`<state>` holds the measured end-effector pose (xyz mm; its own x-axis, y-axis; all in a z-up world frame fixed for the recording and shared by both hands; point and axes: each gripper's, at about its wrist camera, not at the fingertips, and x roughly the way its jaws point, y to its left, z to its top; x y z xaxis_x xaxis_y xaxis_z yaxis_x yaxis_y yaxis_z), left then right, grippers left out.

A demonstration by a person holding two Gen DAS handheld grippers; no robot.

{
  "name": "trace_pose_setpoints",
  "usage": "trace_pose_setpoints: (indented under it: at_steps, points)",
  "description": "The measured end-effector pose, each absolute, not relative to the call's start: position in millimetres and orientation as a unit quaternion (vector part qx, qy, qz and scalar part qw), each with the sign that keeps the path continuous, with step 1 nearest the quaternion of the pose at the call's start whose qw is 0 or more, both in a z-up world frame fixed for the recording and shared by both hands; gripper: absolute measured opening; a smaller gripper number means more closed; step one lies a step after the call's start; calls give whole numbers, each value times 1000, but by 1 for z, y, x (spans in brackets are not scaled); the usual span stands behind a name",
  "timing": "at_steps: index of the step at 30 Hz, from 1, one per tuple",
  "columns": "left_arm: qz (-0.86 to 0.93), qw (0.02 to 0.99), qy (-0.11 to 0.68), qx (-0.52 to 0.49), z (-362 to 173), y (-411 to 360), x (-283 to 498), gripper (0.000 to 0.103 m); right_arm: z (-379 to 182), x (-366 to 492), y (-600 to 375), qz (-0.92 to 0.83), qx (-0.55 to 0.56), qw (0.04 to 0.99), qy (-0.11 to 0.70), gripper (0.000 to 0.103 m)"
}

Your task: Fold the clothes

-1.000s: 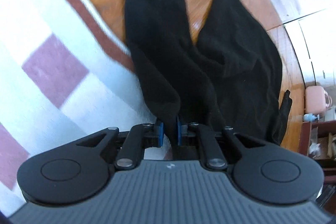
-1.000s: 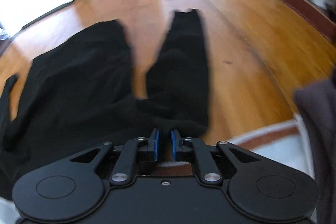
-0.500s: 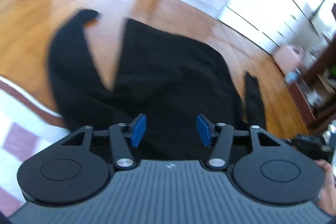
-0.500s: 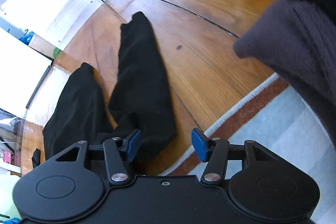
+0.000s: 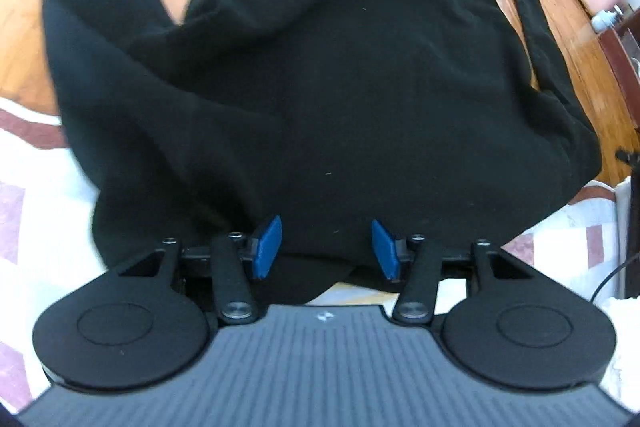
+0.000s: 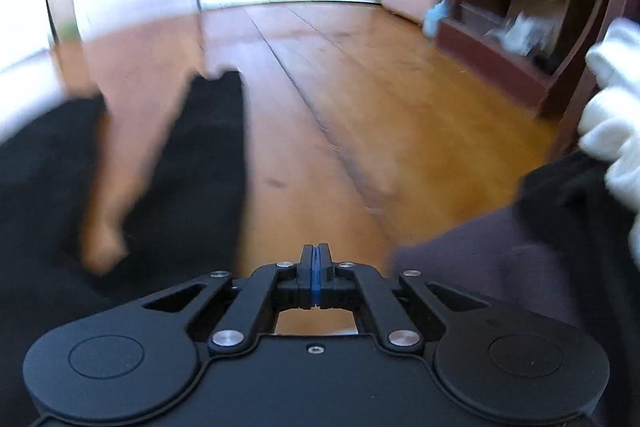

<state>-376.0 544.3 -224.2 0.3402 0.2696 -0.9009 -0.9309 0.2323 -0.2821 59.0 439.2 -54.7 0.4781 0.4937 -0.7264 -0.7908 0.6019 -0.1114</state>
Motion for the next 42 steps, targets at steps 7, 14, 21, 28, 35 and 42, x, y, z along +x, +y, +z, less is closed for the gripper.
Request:
trace_pose_setpoints:
  at_steps: [7, 14, 21, 28, 35, 42]
  points:
    - [427, 700, 391, -418, -210, 528, -357, 50, -51, 80, 441, 484, -48, 747, 453, 56]
    - [372, 776, 306, -407, -176, 560, -303, 54, -35, 108, 501, 527, -82, 738, 413, 59]
    - [390, 770, 260, -432, -208, 609, -240, 54, -53, 158, 577, 525, -129, 733, 414, 59]
    - [385, 749, 290, -455, -235, 592, -252, 53, -85, 155, 628, 543, -183, 728, 376, 60]
    - [411, 731, 328, -435, -219, 573, -253, 53, -68, 145, 632, 494, -257, 793, 248, 3]
    - [418, 704, 356, -450, -203, 563, -262, 55, -52, 168, 612, 323, -260, 864, 285, 28]
